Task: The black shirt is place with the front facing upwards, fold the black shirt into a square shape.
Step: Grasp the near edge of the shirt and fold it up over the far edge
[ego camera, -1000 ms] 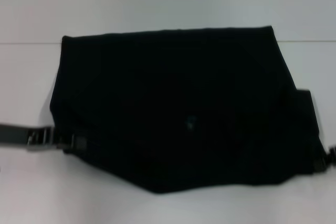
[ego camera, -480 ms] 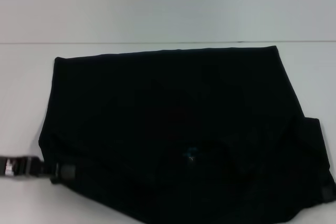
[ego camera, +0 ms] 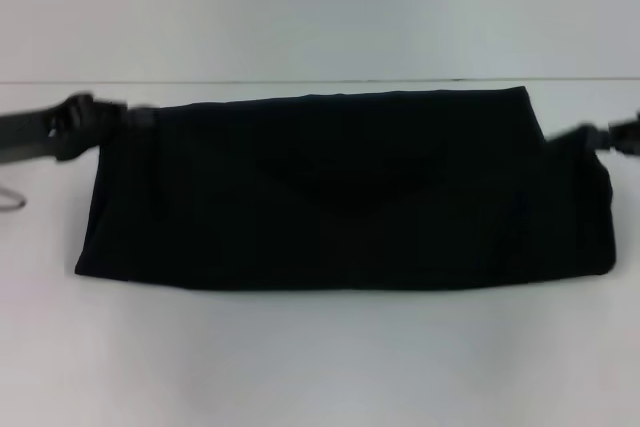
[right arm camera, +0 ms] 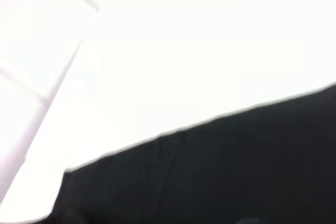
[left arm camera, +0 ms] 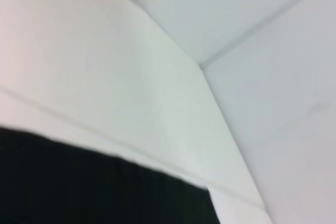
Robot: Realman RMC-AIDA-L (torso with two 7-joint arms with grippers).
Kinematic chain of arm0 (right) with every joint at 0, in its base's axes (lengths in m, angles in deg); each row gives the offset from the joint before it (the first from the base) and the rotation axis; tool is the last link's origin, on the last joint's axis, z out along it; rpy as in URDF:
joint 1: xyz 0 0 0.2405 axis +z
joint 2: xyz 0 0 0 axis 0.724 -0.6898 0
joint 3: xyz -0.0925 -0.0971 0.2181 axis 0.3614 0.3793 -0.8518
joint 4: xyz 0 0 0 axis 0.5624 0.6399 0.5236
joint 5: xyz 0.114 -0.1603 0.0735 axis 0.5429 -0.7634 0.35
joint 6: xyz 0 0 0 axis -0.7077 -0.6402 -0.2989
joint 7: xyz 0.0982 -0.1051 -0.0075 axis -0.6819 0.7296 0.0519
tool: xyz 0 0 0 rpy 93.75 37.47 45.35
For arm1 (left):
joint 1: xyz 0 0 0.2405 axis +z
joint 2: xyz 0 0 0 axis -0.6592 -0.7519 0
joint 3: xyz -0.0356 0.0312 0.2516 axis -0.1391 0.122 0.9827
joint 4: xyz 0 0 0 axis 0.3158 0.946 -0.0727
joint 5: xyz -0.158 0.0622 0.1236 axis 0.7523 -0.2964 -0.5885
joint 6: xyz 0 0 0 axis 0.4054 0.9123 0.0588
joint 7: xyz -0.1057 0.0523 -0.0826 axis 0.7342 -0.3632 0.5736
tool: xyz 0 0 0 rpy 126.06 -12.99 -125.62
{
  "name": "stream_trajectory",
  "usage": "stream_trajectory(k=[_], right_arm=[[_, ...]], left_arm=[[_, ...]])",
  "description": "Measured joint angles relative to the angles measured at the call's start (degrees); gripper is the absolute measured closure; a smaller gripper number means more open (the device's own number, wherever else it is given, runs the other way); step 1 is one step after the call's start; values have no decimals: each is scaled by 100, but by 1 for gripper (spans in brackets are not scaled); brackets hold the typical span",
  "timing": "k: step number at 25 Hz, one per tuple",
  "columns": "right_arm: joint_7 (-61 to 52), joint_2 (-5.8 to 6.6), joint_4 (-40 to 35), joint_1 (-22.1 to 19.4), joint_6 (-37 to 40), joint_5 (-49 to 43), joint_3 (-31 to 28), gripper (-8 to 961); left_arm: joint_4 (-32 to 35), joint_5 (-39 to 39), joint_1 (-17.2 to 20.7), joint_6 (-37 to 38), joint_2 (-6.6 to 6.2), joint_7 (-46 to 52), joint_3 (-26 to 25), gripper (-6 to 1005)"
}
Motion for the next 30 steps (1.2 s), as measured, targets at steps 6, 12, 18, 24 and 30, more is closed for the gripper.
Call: stream_trajectory(k=[6,12,18,24,30], right_arm=[[101,-37,936,447,-2227,-11,485,857],[114,-125,1600,786,-3718,-39,1176,848],[76,-216,1608,1046,-4063,-18,1331,840],[69,-233,1550,1349,-4226,-13,1356,831],[114,-300,2005,1526,-5199,-20,1762,823]], left_arm=[[-337,-38,-328,-1883,184,31,110,941],[-476,-37,-339,-2812,274,33,489,941],[-417,12,-349,-3024,319,36,618,941],[-219,29,-388,-3271,397,132,606,941],[-269,-11,-501,-3799,435,131,772,942]])
